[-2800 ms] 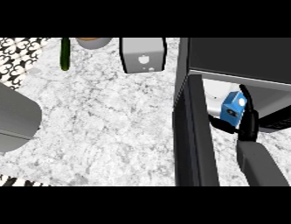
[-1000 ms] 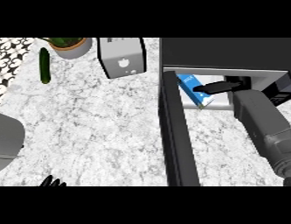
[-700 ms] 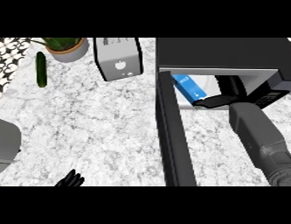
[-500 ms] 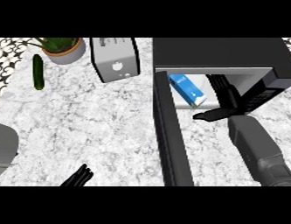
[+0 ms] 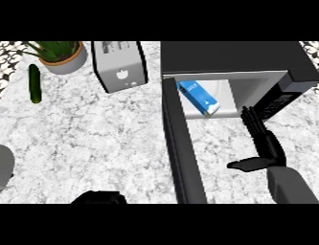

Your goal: Pick up the milk, place it into the microwave and close the microwave

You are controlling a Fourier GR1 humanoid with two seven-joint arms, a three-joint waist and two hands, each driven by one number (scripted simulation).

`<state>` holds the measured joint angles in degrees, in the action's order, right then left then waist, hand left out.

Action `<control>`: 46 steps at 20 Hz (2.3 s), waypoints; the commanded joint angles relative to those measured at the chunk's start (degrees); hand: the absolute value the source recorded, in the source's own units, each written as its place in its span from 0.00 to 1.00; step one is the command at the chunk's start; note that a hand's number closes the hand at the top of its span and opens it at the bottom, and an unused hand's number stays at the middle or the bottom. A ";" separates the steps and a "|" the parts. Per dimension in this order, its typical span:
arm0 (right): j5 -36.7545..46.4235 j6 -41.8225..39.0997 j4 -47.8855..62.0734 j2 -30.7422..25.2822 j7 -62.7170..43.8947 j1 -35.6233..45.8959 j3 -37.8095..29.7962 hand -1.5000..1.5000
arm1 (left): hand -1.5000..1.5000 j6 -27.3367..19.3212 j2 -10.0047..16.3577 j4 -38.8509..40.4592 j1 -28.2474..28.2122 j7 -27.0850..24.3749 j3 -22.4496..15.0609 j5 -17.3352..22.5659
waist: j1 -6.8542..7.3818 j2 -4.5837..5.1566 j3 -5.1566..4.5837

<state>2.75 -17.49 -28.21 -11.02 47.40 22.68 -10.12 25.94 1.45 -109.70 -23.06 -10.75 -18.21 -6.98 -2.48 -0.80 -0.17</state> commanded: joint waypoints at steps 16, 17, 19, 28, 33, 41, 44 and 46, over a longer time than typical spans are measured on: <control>-16.23 -16.78 -37.34 -12.82 -0.17 -39.78 -3.68 0.00 | 1.00 -19.63 -1.44 28.09 24.54 -4.15 -16.20 -9.38 | 0.53 0.75 0.07; -17.77 -18.08 -39.30 -13.18 -1.10 -40.35 -3.56 0.00 | 1.00 -22.08 -1.45 29.55 26.52 -2.51 -17.97 -7.24 | 0.23 0.78 0.05; -18.95 -18.93 -39.07 -14.70 0.75 -40.09 -4.61 0.00 | 1.00 -23.28 -1.45 32.93 30.43 -3.32 -19.04 -1.76 | 0.32 0.94 0.11; -26.31 -21.92 -55.19 -15.55 -4.99 -46.25 -0.74 0.00 | 1.00 -34.75 -1.43 39.75 37.17 -0.67 -35.57 7.86 | -1.94 1.05 -0.01; -32.95 -23.89 -60.62 -18.80 -11.29 -45.46 -0.23 0.00 | 1.00 -43.85 -1.42 38.61 40.92 2.25 -43.27 12.33 | -2.78 1.14 0.00; -36.58 -22.46 -70.06 -20.81 -17.44 -44.78 1.76 0.00 | 1.00 -54.35 -1.38 40.13 51.29 3.90 -44.18 19.11 | -5.69 1.48 -0.11; -37.99 -22.44 -71.97 -21.29 -19.69 -43.87 3.06 0.00 | 1.00 -58.16 -1.39 41.32 54.04 3.97 -45.00 19.90 | -6.55 1.70 -0.09; -39.23 -21.93 -73.57 -21.64 -20.92 -44.19 2.97 0.00 | 1.00 -60.61 -1.40 41.83 56.26 4.34 -43.29 21.67 | -7.47 1.77 -0.12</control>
<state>-34.80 -36.56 -99.61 -31.95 25.93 -21.60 -7.79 -30.39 0.86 -68.05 29.01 -6.77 -62.00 12.24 -8.56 0.90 -0.24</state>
